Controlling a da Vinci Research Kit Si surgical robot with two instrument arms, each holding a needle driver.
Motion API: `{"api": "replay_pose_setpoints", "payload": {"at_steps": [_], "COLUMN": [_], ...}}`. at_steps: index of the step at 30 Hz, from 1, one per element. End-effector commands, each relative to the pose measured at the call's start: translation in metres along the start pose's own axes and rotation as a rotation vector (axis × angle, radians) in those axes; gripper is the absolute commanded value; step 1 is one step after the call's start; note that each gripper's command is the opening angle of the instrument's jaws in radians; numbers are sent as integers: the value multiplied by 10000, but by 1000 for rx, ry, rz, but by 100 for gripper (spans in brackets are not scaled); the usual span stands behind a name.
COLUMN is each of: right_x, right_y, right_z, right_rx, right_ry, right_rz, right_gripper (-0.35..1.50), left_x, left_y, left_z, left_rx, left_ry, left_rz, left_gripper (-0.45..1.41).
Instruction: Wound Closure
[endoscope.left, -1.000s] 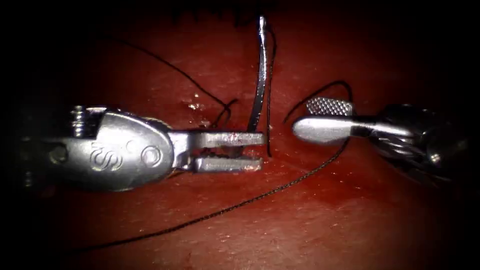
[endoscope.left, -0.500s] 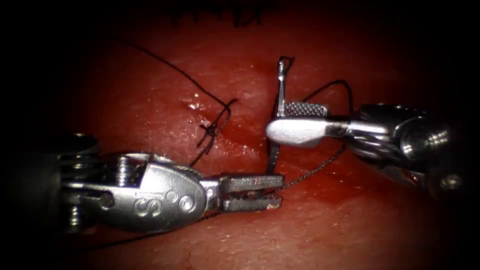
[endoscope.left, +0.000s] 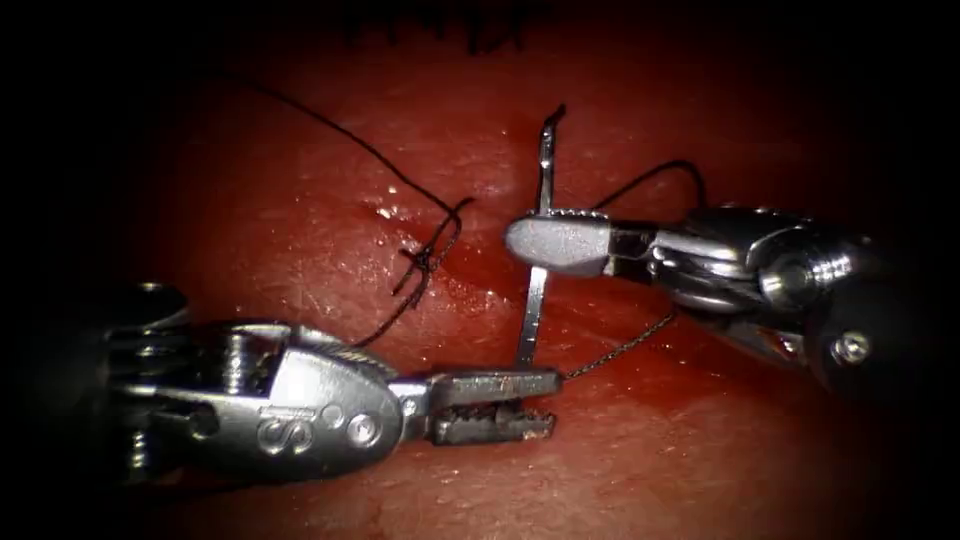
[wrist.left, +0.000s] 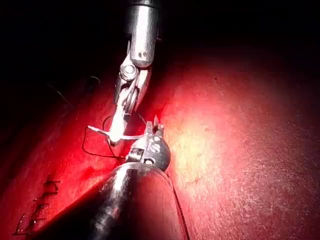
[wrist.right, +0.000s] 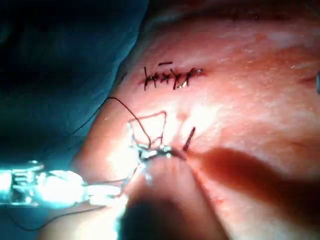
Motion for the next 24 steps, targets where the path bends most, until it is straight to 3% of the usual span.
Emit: {"api": "replay_pose_setpoints", "payload": {"at_steps": [1,7,8,9,10,12,20,22,24], "right_x": [-3,1,2,4,5,8,15,18,24], "right_y": [6,11,12,14,15,18,23,22,20], "right_z": [8,3,0,-2,-4,-7,-14,-17,-19], "right_rx": [-7,-44,-48,-53,-54,-55,-63,-58,-45], "right_ry": [0,14,20,23,27,34,80,96,133], "right_rz": [-4,-6,-6,-5,-5,-11,-73,-92,-159], "right_gripper": [-35,-35,-35,-35,-35,-35,-35,-35,-35], "left_x": [-2,-3,-2,-2,-2,0,3,2,-5], "left_y": [1,1,-1,-4,-6,-12,-34,-40,-47], "left_z": [8,5,2,0,-2,-6,-31,-36,-41], "left_rx": [0,-13,-19,-19,-13,-2,-9,-13,-14], "left_ry": [1,4,3,-3,-11,-28,-19,-19,-28], "left_rz": [-1,0,-25,-67,-104,-174,-304,-361,-455], "left_gripper": [-45,-45,52,91,106,120,116,99,62]}}
